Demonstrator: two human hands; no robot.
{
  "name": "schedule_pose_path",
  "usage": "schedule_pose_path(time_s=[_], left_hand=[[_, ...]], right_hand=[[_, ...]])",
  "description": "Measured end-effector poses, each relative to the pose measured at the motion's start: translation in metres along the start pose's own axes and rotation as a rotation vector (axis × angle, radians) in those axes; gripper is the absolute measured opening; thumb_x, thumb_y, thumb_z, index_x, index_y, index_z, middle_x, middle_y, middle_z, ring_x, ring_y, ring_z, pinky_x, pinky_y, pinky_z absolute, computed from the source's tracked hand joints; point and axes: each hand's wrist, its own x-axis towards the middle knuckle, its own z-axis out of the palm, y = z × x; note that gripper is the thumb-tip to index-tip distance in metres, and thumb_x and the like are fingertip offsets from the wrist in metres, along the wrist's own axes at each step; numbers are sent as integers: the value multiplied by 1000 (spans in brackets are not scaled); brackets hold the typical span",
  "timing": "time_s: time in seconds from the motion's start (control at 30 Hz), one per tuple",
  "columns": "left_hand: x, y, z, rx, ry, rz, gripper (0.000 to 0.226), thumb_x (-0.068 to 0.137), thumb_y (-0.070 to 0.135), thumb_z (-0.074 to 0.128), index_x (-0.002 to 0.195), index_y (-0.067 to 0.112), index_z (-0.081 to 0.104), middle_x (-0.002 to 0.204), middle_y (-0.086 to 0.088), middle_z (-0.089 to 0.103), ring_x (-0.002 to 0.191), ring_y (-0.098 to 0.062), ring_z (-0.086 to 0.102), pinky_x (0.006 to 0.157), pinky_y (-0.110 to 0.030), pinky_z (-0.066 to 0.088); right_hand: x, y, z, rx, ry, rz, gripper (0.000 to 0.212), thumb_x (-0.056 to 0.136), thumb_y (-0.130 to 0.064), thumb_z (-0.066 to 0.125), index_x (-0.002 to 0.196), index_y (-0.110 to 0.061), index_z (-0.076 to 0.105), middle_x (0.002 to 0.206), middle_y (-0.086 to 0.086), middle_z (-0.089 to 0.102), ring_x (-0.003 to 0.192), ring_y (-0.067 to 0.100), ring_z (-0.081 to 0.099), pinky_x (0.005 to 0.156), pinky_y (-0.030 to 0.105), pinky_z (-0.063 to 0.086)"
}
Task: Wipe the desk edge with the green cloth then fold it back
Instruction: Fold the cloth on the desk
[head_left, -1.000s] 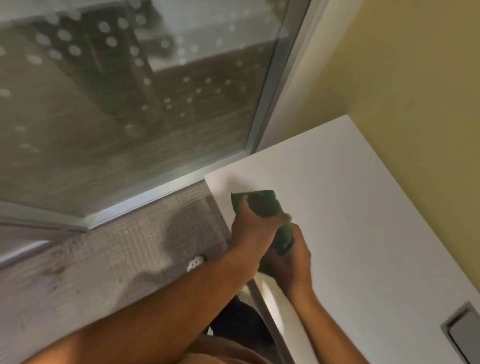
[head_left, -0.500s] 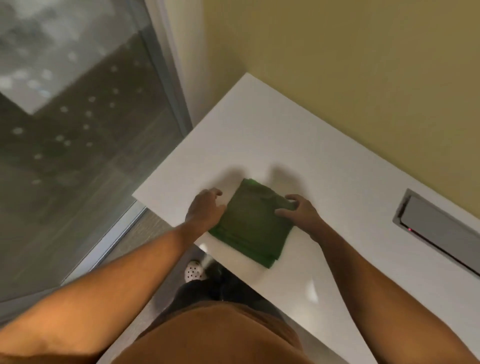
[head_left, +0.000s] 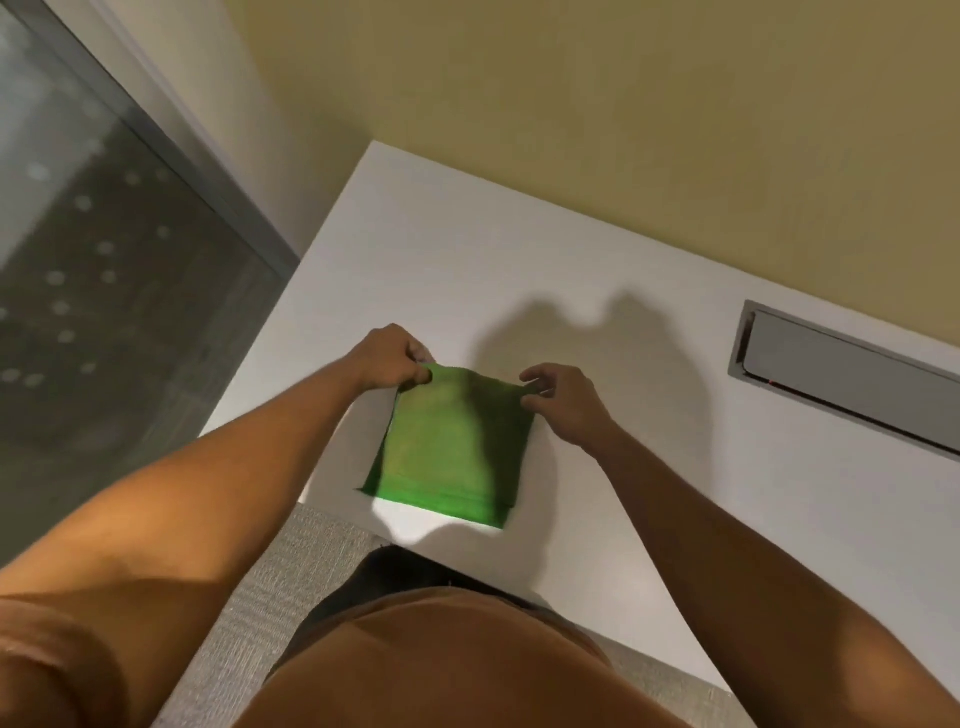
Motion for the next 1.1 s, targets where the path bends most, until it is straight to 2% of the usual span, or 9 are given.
schedule_pose_path(time_s=[0.07, 0.2, 0.33, 0.5, 0.67, 0.77, 0.87, 1.0, 1.1], left_hand=[[-13, -4, -11, 14, 11, 72, 25, 82, 15, 86, 99, 32, 86, 66, 27, 73, 70, 9, 67, 70, -20, 51], [-59, -31, -12, 59, 73, 292, 35, 82, 14, 89, 107, 37, 81, 97, 15, 73, 95, -13, 63, 78, -5, 42], [-103, -66, 22, 196, 128, 496, 28, 87, 15, 80, 114, 16, 85, 109, 6, 72, 107, -27, 61, 93, -38, 52], [-118, -83, 65, 540, 153, 692, 15, 78, 10, 90, 89, 20, 87, 90, 1, 78, 87, -28, 71, 72, -37, 57], [-113, -87, 67, 390, 239, 609, 17, 83, 9, 74, 97, 9, 83, 94, -11, 74, 93, -35, 67, 80, -45, 57], [-99, -73, 66, 278, 308, 571, 23, 96, 9, 63, 114, 2, 75, 119, -20, 71, 106, -39, 68, 89, -47, 60], [-77, -64, 68, 340, 113, 377, 46, 110, 38, 52, 148, 13, 58, 148, -12, 59, 134, -34, 58, 112, -50, 51], [-53, -63, 65, 450, -6, 321, 52, 103, 54, 58, 141, 18, 63, 135, -8, 65, 131, -30, 51, 111, -48, 44], [-44, -64, 61, 420, -84, 294, 47, 95, 52, 71, 127, 18, 72, 120, -4, 66, 122, -27, 51, 101, -42, 47]], right_hand=[[-9, -6, -6, 14, 22, -59, 36, 83, -8, 80, 117, -21, 75, 101, 1, 78, 89, 16, 73, 82, 24, 51], [-45, -5, -8, 4, 15, -213, 39, 79, -12, 83, 112, -33, 74, 91, -15, 80, 93, 0, 74, 83, 13, 55], [-85, 11, 18, -225, -4, -382, 35, 78, -9, 82, 108, -26, 76, 95, -20, 72, 94, 9, 68, 90, 27, 55], [-99, 25, 52, -512, -15, -450, 27, 83, -5, 79, 108, -14, 79, 103, 5, 80, 102, 30, 69, 89, 42, 54], [-100, 26, 64, -598, -77, -427, 24, 87, -11, 74, 109, -19, 77, 105, 0, 79, 102, 24, 67, 90, 40, 55], [-101, 24, 62, -585, -142, -379, 22, 89, -17, 72, 109, -24, 75, 102, -7, 77, 97, 16, 65, 88, 39, 57], [-95, 20, 65, -431, 23, -321, 26, 96, -26, 68, 122, -21, 70, 115, -1, 71, 106, 18, 62, 95, 39, 57], [-73, 9, 74, -414, 25, -35, 48, 109, -34, 50, 155, -19, 46, 155, 7, 48, 141, 31, 42, 119, 45, 39], [-66, 9, 76, -486, -56, 61, 48, 102, -37, 63, 145, -18, 55, 139, 9, 53, 133, 32, 44, 111, 43, 42]])
